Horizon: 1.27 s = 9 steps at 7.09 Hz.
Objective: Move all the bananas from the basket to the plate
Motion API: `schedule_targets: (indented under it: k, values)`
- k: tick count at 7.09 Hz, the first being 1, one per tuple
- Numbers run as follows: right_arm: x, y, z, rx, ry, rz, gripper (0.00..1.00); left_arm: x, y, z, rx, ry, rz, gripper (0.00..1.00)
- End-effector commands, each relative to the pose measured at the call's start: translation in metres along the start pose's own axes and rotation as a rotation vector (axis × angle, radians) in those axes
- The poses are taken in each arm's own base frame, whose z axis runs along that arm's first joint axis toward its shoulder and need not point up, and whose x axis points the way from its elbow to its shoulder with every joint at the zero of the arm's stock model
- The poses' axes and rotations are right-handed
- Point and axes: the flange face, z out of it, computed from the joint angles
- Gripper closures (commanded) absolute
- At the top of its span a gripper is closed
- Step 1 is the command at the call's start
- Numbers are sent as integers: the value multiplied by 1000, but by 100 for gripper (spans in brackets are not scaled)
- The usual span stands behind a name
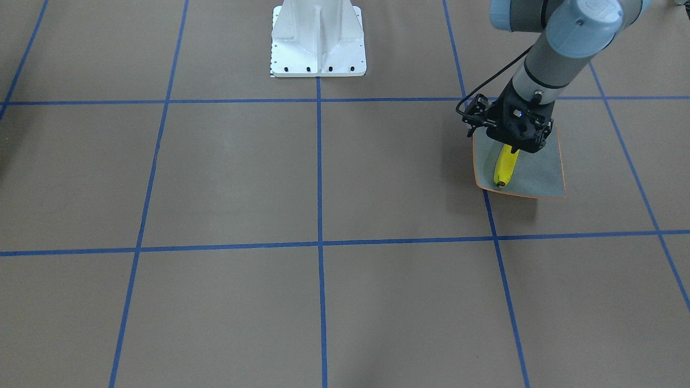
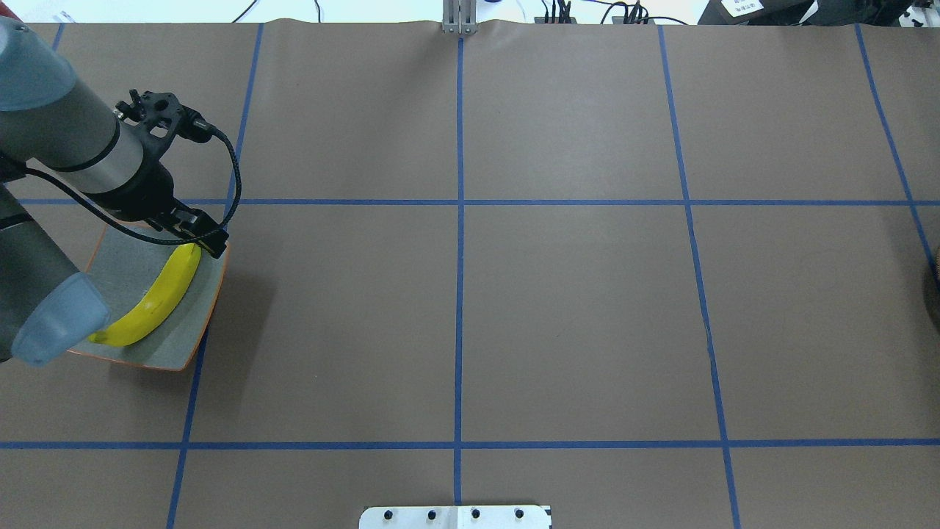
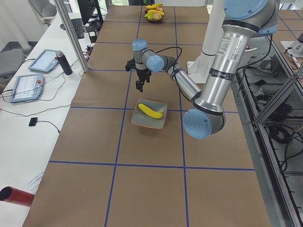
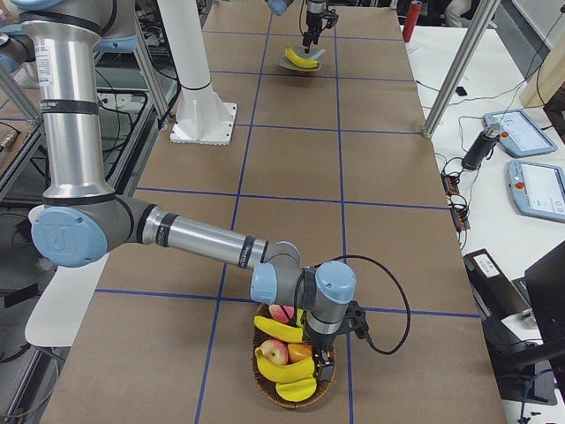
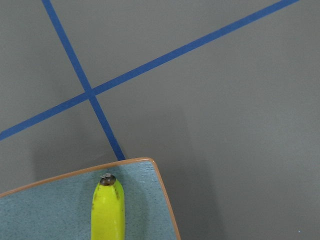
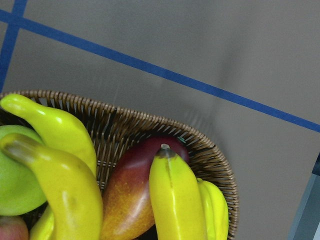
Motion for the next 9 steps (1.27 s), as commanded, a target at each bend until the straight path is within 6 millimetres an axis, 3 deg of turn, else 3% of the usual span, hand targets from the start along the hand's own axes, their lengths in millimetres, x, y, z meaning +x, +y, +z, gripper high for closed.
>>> schedule_targets:
  k: [1,3,6,9]
  values:
    - [1,15,13,-29,-22,22,1,4,0,3,-4,1,3,0]
    - [0,53,39,-85,-81,77,1,5,0,2,-2,3,6,0]
    - [25,71,23,-62,-125,245,1,8,0,4,-5,4,9,0]
    - [30,75,19,-47,-134,421,1,7,-1,6,-9,4,10,0]
